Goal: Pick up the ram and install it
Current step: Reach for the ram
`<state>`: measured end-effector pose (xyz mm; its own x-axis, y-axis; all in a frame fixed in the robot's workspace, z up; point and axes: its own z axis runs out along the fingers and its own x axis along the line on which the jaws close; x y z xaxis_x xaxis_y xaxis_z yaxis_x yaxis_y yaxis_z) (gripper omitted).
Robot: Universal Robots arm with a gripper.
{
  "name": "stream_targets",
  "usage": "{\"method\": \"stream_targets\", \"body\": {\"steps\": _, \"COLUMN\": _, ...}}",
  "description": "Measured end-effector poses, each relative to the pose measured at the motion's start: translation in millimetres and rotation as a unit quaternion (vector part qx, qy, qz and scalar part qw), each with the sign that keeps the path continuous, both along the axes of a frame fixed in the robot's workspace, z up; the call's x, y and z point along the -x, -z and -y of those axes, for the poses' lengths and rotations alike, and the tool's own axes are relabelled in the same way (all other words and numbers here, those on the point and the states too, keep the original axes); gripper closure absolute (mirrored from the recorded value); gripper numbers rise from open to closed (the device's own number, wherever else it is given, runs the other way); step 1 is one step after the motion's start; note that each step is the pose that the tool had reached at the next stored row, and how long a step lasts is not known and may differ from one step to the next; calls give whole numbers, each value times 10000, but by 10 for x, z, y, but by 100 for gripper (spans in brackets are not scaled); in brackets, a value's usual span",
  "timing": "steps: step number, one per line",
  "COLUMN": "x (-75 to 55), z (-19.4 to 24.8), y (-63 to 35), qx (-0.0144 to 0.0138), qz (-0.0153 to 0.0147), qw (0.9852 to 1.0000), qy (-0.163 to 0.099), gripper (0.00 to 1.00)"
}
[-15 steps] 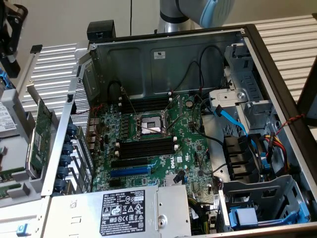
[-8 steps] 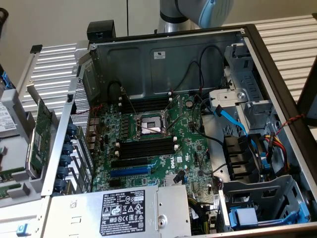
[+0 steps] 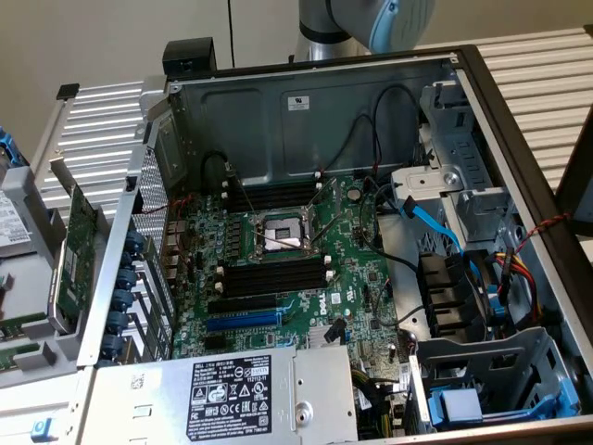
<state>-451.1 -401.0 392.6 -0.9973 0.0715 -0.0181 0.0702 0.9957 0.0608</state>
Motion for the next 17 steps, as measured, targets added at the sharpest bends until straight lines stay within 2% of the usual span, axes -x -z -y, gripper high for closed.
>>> {"method": "stream_targets", "body": {"steps": 5, "x": 225, "z": 11, "y": 0, "qx": -15, "qz": 1, "qw": 10000, "qy": 0, "gripper": 89}}
{"method": "stream_targets", "body": {"steps": 8, "x": 343, "z": 47, "y": 1, "qx": -19, "qz": 1, "qw": 10000, "qy": 0, "gripper": 89}}
{"method": "stream_targets", "body": {"steps": 10, "x": 362, "z": 70, "y": 0, "qx": -19, "qz": 0, "qw": 10000, "qy": -1, "gripper": 89}}
{"method": "stream_targets", "body": {"steps": 17, "x": 362, "z": 70, "y": 0, "qx": -19, "qz": 0, "qw": 10000, "qy": 0, "gripper": 89}}
